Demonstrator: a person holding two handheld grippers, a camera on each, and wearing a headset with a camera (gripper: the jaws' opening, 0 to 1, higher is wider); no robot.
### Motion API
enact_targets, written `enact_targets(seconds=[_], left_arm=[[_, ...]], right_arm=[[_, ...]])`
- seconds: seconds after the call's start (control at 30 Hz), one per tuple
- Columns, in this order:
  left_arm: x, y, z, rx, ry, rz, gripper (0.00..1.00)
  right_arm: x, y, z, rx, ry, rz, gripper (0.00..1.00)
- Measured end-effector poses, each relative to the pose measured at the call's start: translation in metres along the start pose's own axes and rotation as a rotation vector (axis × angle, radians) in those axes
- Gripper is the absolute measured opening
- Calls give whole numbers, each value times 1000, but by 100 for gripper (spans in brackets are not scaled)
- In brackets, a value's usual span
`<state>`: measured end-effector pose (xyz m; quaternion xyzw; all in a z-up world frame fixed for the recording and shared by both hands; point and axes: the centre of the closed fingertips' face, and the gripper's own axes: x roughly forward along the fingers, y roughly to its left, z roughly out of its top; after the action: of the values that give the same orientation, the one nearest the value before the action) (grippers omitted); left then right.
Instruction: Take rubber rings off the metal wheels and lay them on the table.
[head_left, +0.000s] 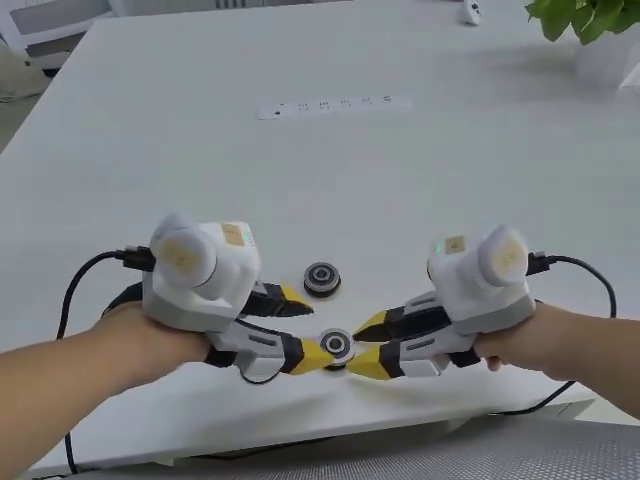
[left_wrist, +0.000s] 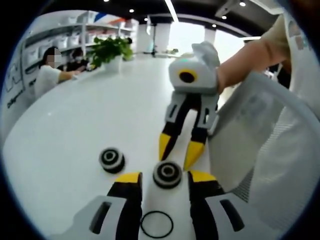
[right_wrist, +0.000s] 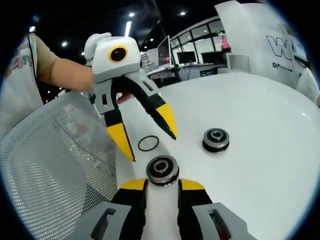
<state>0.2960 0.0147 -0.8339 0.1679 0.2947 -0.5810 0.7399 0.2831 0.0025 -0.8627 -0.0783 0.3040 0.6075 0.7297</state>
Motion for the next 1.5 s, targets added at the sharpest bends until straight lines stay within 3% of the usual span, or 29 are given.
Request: enact_targets(seconds=[0.53,0.97,1.1,1.5], left_arm=[[15,-11,-2,33,21,-25,26],[18,-5,-5,85,33,14,14],[19,-6,-4,126,32,13,14],[19,-6,-3,132,9,32,14]], right_arm=[[0,1,1,12,-11,-1,21],[1,2,1,6,-14,-5,21],[0,1,1,2,-16,-9,22],[7,1,5,-58,-21,-18,27]])
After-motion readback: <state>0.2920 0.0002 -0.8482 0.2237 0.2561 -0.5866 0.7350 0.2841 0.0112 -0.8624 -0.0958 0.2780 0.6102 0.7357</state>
